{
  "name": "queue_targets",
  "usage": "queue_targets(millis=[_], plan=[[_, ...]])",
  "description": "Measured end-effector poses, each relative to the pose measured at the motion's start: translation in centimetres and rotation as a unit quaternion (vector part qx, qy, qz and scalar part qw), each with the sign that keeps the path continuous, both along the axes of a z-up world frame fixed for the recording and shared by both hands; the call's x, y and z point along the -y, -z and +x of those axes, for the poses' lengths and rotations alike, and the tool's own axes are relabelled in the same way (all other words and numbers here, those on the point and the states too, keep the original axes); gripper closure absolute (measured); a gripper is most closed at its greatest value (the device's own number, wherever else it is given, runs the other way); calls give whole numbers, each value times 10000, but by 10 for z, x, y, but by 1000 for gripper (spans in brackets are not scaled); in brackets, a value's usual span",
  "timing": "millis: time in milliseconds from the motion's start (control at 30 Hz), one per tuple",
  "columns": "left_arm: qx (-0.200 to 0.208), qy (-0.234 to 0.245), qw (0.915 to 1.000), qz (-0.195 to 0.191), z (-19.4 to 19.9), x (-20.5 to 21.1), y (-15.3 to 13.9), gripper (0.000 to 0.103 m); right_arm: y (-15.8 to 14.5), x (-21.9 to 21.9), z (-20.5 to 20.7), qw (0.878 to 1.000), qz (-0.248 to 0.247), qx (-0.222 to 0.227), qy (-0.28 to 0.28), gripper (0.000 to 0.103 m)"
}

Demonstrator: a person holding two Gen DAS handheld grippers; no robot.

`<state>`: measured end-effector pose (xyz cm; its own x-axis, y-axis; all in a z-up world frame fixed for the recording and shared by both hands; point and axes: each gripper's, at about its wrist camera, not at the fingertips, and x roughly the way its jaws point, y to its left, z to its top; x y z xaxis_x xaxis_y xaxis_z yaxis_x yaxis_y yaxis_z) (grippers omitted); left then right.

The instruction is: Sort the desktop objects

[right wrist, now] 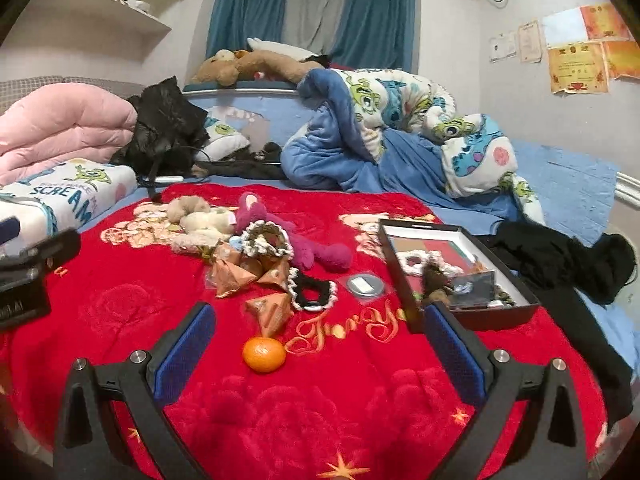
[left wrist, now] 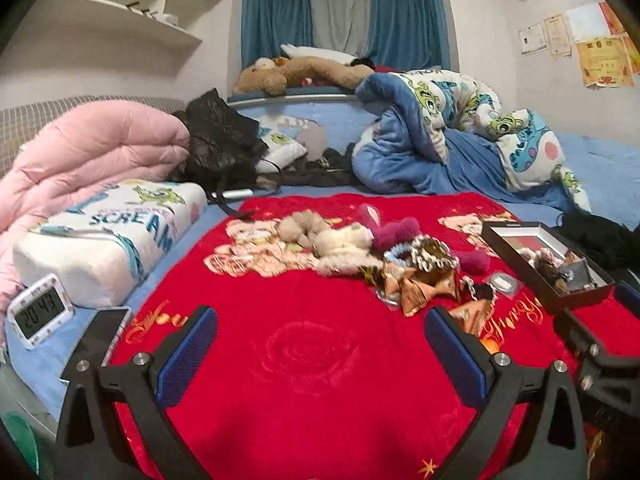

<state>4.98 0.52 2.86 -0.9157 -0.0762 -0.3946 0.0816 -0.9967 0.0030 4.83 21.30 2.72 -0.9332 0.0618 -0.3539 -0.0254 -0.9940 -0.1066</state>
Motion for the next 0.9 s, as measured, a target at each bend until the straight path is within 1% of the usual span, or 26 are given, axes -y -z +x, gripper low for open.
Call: queue_targets(millis=[33, 100, 167, 200, 267, 367, 467, 600, 900], plan=[[36, 19, 10000, 4, 0, 1, 3, 0, 0, -3, -1, 9998, -197, 50, -64, 0], [89, 17, 9999, 69, -2, 2, 7, 0, 4, -5, -5, 9988, -400, 240, -120, 0], [36, 77, 9999, 122, -2, 1, 6, 0, 7, 0, -9, 9991, -263, 342, -17, 0], [-19, 90, 9999, 71, -1, -1, 6, 0, 7, 2, -9, 9993, -171, 340, 39, 0], [-87, 91, 9999, -60, 0, -7, 6, 0, 8, 9, -10, 9994, -27, 334, 0, 0], [-100, 203, 9997, -70, -3, -11, 6, 0, 9, 20, -10, 9993, 199, 309, -115, 0], [-86, 237, 9997, -78, -7, -13, 6, 0, 10, 27, -10, 9989, 359, 265, -107, 0], [-70, 285, 9996, -52, -10, -15, 8, 0, 9, 31, -11, 9989, 316, 267, -199, 0], [-65, 321, 9995, 31, -11, -12, 10, 0, 9, 32, -13, 9991, 252, 262, -210, 0]])
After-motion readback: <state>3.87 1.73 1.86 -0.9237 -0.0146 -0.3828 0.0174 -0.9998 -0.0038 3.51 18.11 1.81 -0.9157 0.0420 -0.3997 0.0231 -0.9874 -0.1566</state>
